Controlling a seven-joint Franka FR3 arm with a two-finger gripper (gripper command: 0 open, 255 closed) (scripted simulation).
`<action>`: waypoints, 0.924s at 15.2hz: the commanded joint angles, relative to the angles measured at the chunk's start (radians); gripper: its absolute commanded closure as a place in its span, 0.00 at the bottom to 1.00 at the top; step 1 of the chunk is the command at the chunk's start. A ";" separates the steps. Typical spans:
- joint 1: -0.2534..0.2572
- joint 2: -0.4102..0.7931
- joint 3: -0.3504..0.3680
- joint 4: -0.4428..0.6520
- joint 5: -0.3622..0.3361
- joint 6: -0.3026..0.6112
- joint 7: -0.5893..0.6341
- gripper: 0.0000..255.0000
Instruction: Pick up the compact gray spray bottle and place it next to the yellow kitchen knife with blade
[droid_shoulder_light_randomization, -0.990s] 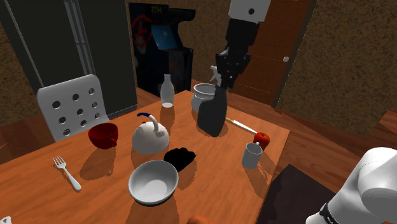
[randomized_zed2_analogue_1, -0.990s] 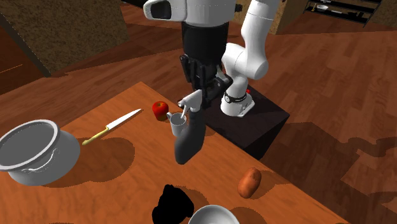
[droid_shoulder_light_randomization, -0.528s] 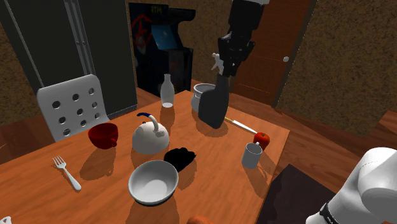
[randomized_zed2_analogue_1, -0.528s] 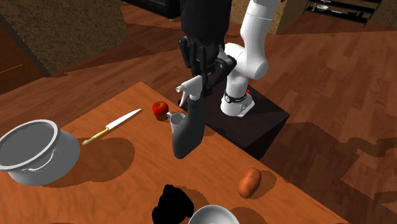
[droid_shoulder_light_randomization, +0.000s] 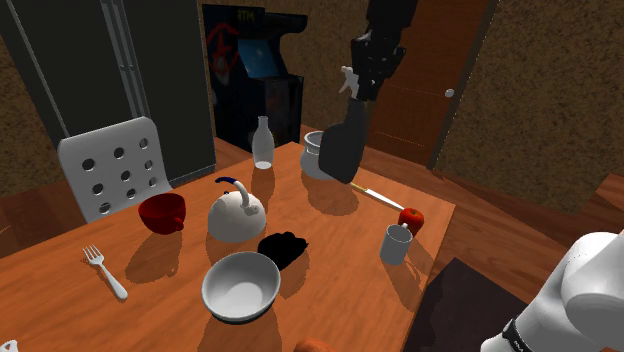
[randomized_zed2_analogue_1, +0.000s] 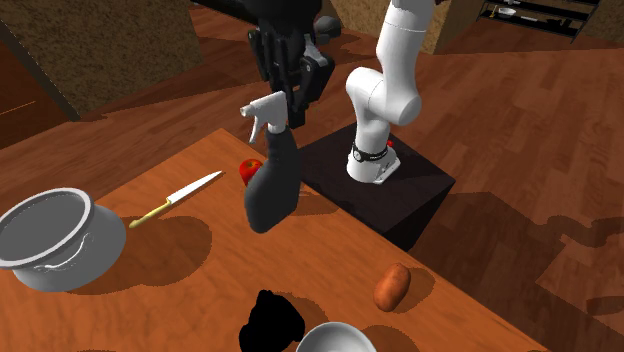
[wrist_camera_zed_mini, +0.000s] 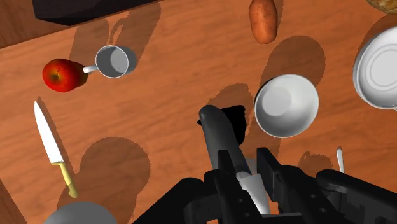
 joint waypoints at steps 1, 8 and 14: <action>-0.018 0.007 -0.028 0.003 -0.004 0.000 -0.047 1.00; -0.083 0.089 -0.118 0.092 -0.025 -0.019 -0.204 1.00; -0.141 0.206 -0.183 0.234 -0.038 -0.053 -0.328 1.00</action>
